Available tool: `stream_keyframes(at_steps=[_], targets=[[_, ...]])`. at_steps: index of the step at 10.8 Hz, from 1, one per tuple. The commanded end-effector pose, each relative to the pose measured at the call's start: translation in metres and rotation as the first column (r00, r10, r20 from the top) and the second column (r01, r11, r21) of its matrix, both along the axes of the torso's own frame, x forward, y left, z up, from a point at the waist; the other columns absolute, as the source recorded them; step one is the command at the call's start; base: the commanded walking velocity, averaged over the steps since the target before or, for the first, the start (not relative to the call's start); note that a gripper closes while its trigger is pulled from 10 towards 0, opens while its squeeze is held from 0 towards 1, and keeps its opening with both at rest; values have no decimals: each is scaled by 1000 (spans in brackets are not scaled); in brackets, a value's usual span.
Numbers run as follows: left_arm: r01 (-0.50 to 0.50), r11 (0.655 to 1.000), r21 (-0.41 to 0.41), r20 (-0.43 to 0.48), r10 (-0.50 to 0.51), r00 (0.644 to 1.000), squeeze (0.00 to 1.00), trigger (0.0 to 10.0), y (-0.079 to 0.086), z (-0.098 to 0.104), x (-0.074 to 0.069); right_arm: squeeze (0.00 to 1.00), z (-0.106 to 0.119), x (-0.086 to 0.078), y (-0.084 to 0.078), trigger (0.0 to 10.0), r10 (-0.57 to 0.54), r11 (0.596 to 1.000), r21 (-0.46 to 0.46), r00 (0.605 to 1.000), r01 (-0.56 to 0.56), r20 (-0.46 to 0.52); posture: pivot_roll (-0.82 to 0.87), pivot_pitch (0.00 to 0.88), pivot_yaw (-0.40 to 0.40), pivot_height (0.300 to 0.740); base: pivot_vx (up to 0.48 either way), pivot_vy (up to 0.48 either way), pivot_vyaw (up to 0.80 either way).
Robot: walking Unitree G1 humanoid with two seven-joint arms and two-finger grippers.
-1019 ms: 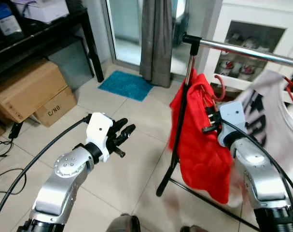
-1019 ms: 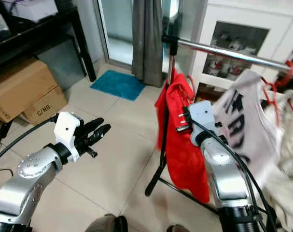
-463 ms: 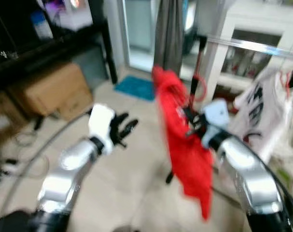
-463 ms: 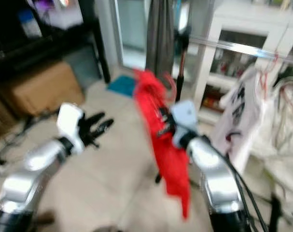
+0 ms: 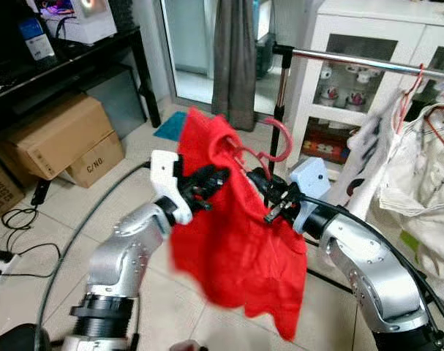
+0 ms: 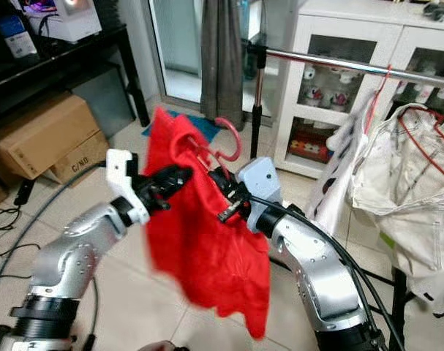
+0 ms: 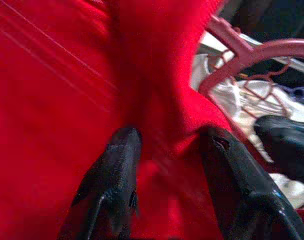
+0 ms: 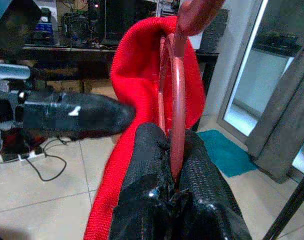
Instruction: Hang hanger
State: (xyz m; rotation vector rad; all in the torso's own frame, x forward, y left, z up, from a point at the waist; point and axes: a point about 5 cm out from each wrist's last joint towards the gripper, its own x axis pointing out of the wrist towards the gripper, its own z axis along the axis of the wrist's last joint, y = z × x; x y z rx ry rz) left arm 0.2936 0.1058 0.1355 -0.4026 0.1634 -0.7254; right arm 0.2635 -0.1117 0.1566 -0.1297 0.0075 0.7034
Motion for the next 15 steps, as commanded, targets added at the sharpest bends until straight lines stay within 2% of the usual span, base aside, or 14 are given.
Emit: stream_keyframes(at_steps=[1,2,3,10,15], targets=[[28,1000,-12,-5,-28,1000,0,10000,-2,1,0,0,11,-3,5,0,32,999,17,999,-33,42,-16,0,89,740,0,0,0],[44,999,1,11,-44,999,0,4118,-5,2,-1,0,12,-4,5,0,38,999,15,998,-39,41,-19,0,95,740,0,0,0],[44,999,12,13,-45,999,0,0,-5,1,-1,0,11,-4,5,0,38,999,9,998,-38,41,-20,0,99,740,0,0,0],[24,999,24,37,-25,999,0,0,-1,3,-1,0,7,1,3,0,6,999,-35,999,-5,37,-17,0,96,740,0,0,0],[-84,994,72,100,76,992,0,0,15,11,5,0,-2,7,-9,0,-94,989,-115,996,94,-1,-17,0,96,740,0,0,0]])
